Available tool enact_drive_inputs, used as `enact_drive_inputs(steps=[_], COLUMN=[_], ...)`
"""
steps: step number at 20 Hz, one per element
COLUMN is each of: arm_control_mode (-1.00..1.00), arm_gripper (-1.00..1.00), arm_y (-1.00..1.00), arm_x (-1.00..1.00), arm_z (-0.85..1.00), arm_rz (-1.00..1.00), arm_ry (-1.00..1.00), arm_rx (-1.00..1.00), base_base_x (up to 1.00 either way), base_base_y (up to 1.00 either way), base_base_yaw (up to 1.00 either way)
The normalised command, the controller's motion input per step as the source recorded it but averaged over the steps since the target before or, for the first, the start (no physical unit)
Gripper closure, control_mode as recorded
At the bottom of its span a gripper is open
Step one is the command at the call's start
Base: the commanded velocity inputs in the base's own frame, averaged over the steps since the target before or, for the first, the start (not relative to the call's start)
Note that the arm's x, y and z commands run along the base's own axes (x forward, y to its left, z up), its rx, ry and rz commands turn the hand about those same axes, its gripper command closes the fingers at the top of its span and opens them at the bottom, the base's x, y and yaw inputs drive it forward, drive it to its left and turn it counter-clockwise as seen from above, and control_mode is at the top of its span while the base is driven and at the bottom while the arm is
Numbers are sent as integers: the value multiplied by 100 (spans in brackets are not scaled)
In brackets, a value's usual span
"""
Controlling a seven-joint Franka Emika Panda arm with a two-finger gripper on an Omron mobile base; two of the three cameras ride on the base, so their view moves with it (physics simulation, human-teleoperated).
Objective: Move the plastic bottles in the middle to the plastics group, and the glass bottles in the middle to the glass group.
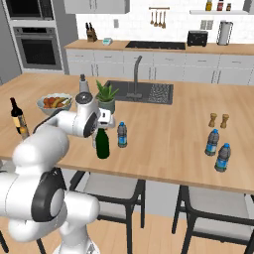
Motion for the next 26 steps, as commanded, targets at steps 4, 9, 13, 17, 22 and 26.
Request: enact_drive_inputs(steps=[4, 9, 13, 17, 22, 26], arm_control_mode=[-100, -100, -100, -100, -100, -100], arm_gripper=[-100, -100, -100, -100, -100, -100], arm_y=[-4, 0, 0, 0, 0, 0], arm_x=[16, 19, 24, 15, 11, 2], arm_z=[-16, -25, -24, -17, -10, -1], arm_rz=[0, 0, 0, 0, 0, 0], arm_ry=[6, 1, 0, 0, 0, 0], arm_rx=[0, 0, 0, 0, 0, 0], base_base_x=[0, 0, 0, 0, 0, 0], base_base_y=[0, 0, 0, 0, 0, 0], base_base_yaw=[0, 0, 0, 0, 0, 0])
